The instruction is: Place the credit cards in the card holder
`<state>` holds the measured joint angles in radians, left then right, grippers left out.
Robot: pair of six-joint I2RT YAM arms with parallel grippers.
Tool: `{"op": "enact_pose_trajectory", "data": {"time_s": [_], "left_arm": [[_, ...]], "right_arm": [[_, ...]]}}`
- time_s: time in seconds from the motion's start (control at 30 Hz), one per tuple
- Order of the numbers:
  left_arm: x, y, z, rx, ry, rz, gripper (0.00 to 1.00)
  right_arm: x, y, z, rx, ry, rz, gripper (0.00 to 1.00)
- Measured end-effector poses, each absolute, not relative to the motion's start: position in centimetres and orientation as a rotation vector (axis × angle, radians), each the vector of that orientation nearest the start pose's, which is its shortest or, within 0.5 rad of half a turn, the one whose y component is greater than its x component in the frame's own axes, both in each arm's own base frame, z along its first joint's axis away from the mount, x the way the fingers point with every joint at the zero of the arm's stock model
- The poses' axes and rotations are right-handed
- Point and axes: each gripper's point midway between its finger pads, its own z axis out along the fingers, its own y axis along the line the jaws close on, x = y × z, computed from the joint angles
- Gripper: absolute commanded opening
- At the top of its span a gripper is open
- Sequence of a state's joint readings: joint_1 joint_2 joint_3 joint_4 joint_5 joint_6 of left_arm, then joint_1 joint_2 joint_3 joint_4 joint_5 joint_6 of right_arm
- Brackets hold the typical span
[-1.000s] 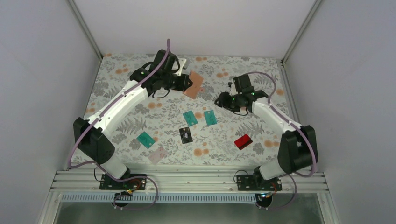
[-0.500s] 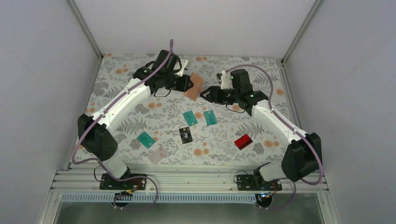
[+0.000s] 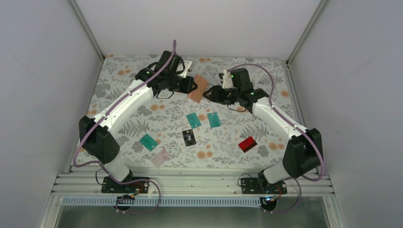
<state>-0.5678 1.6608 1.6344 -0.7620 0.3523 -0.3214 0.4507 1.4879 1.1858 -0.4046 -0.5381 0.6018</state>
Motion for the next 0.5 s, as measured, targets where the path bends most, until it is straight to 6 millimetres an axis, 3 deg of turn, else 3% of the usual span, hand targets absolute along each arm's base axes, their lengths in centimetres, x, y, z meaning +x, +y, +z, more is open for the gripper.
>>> {"op": "enact_pose_trajectory", "data": {"time_s": [0.5], "left_arm": [[35.26,-29.49,26.39,0.479,2.411,-0.83,0.02]], "right_arm": [[33.82,25.45,20.8,-0.072,2.468,1.078,0.44]]}}
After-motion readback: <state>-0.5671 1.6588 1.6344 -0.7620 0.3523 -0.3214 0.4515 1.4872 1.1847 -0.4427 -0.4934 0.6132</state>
